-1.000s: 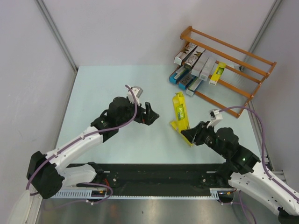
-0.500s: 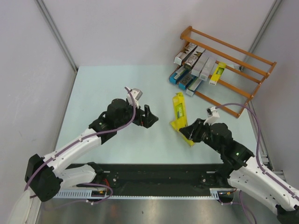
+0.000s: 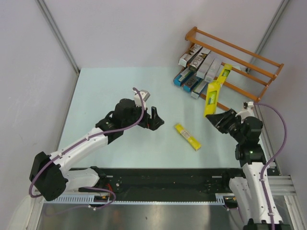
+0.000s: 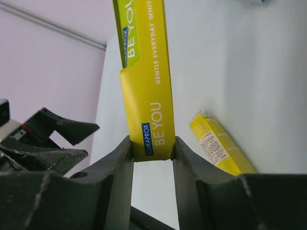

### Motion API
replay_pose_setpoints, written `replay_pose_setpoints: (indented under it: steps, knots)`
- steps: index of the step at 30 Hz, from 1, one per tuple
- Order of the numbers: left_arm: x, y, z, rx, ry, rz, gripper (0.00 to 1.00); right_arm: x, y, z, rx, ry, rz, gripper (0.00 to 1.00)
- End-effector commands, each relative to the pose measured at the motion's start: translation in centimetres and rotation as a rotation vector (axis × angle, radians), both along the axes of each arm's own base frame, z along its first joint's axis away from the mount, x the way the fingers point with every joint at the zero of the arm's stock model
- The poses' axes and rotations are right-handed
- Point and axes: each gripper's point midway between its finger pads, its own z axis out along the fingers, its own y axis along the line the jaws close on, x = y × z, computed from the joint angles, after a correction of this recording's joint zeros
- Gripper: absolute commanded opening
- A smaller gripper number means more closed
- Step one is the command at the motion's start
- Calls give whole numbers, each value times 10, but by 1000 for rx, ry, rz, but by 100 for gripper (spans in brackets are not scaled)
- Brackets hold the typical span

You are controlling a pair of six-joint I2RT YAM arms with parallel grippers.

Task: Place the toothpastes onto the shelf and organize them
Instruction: Pick up the toothpaste from the center of the board, then place the toothpaste on the shelf.

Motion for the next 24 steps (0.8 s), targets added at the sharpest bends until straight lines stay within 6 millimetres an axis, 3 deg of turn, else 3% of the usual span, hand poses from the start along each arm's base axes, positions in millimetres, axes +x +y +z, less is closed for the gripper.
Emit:
replay_pose_setpoints:
  steps: [1,9,17,24]
  knots:
    - [4,-10,33,-61,-70,-24,100,1,-12,42,76,-131,88,27]
    - [20,-25,20,-25,-74,-64,100,21,-48,40,106,-127,45,26]
    - [34,-37,-15,12,-13,-59,100,54,-68,39,154,-137,13,26]
    - [36,-45,-12,-26,-15,-70,100,77,-85,34,215,-126,-23,25]
